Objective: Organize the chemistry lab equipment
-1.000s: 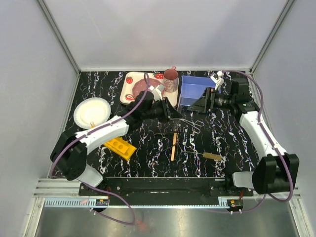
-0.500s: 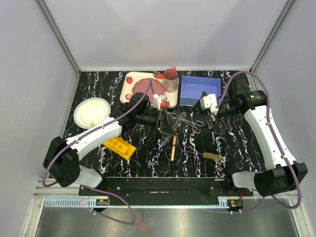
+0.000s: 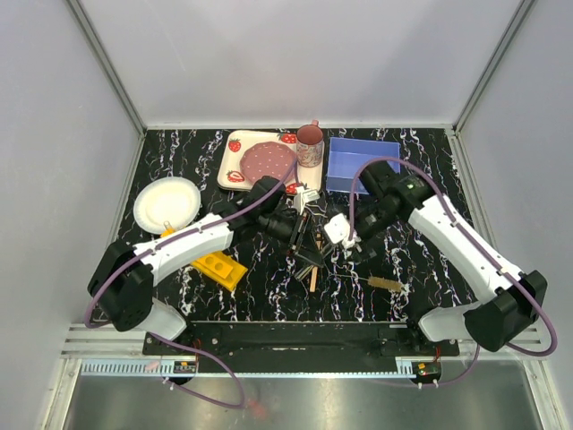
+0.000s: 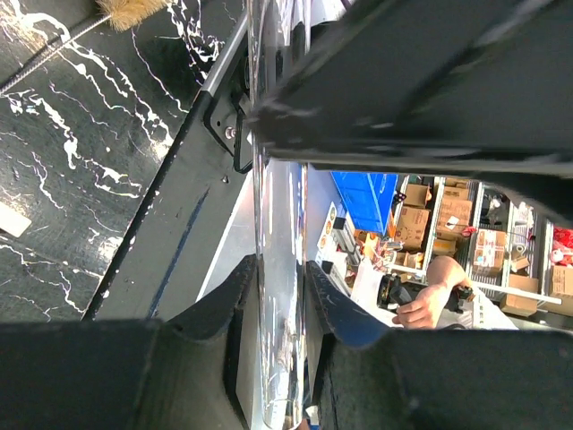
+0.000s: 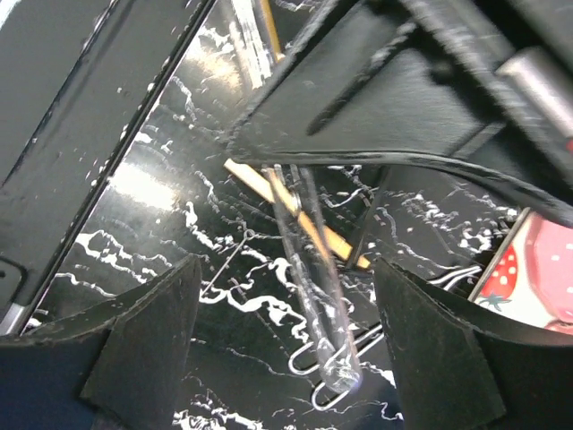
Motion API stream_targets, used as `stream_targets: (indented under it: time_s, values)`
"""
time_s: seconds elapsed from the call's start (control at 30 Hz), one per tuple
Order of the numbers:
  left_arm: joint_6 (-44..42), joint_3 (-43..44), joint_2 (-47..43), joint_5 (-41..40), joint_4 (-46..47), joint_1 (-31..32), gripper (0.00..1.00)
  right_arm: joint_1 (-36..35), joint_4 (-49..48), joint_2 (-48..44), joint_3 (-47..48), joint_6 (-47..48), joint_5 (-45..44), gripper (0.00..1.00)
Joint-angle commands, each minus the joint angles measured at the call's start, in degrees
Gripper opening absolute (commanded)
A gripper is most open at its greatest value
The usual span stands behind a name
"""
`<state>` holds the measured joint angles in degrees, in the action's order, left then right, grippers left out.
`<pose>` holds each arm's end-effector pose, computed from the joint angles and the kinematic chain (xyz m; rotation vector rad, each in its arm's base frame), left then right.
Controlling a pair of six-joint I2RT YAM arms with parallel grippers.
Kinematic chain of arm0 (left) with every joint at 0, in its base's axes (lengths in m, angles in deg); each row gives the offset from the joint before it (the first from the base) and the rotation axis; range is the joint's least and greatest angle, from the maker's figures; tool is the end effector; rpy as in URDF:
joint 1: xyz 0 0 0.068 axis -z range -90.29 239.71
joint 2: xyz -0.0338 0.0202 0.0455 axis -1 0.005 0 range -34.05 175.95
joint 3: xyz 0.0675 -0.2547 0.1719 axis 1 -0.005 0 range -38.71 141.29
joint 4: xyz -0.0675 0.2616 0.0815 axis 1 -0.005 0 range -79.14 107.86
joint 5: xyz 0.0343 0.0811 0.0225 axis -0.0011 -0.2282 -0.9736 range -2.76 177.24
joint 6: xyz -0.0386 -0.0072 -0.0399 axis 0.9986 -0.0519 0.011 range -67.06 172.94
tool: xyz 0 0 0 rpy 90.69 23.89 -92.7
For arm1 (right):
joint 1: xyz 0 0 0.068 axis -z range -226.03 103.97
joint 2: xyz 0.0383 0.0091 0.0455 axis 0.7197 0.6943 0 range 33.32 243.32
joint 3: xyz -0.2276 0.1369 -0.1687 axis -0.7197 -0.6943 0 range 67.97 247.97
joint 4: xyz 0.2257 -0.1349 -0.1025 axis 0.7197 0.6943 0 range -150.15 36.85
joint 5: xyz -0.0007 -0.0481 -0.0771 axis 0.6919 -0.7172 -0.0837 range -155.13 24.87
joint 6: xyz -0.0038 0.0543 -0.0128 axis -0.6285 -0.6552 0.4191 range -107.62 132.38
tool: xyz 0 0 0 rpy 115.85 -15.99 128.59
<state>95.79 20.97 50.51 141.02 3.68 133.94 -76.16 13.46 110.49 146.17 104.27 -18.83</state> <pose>0.2173 -0.2549 0.3002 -0.6399 -2.5168 1.7566 0.2004 0.1485 0.3816 -2.1665 1.0213 0.6890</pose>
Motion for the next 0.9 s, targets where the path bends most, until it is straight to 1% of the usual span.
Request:
stream_targets:
  time_s: [0.0, 0.03, 0.07, 0.17, 0.2, 0.27, 0.3, 0.47, 0.5, 0.53, 0.63, 0.67, 0.73, 0.77, 0.87]
  values:
    - [-0.7, 3.5, 0.3, 2.6, 1.5, 0.0, 0.21, -2.7, -2.7, -0.3, -3.2, 0.9, -8.5, 0.80]
    - [-0.6, 3.7, 0.3, 2.7, 1.6, 0.0, 0.21, -3.1, -3.2, -0.3, -4.2, 0.9, -9.1, 0.78]
    - [-0.5, 3.7, 0.3, 2.9, 1.7, 0.0, 0.21, -3.6, -3.6, -0.4, -4.5, 0.8, -10.2, 0.72]
    - [0.0, 3.8, 0.4, 3.2, 2.1, 0.0, 0.21, -4.1, -4.9, -0.4, -4.6, 0.5, -11.0, 0.60]
    - [-0.1, 3.8, 0.6, 3.3, 2.0, 0.0, 0.22, -4.2, -5.0, -0.3, -4.4, 0.5, -11.0, 0.53]
    - [0.2, 3.8, 0.7, 3.3, 2.3, 0.0, 0.22, -4.6, -5.0, -0.3, -3.9, 0.4, -10.7, 0.48]
    - [0.3, 3.9, 0.8, 3.3, 2.4, -0.1, 0.22, -4.6, -5.0, -0.2, -3.8, 0.3, -10.4, 0.44]
    - [1.4, 4.0, 0.6, 2.7, 2.8, -0.2, 0.25, -4.8, -5.1, 0.1, -3.0, -0.8, -9.0, 0.33]
    - [1.7, 4.0, 0.5, 2.4, 2.8, -0.3, 0.27, -4.8, -5.2, 0.0, -3.1, -1.2, -8.9, 0.32]
    - [2.1, 3.8, 0.2, 2.2, 3.0, -0.8, 0.30, -4.8, -5.3, -0.3, -3.5, -1.5, -8.8, 0.27]
    - [3.4, 2.8, -2.3, 0.4, 3.7, -2.5, 0.38, -4.9, -5.5, -1.0, -4.4, -3.7, -8.1, 0.19]
    - [4.2, 2.4, -3.1, -0.2, 4.2, -2.9, 0.43, -4.7, -5.7, -1.2, -4.5, -4.9, -7.5, 0.18]
    - [4.7, 1.6, -4.7, -1.0, 4.6, -4.1, 0.50, -4.8, -5.7, -1.8, -5.0, -6.5, -6.6, 0.15]
    - [4.7, 1.4, -6.2, -2.1, 4.4, -4.4, 0.56, -4.8, -5.8, -2.2, -5.2, -7.9, -5.3, 0.14]
    - [4.1, 1.1, -9.2, -4.6, 2.6, -5.5, 0.65, -4.8, -6.5, -3.1, -5.9, -11.9, -1.9, 0.13]
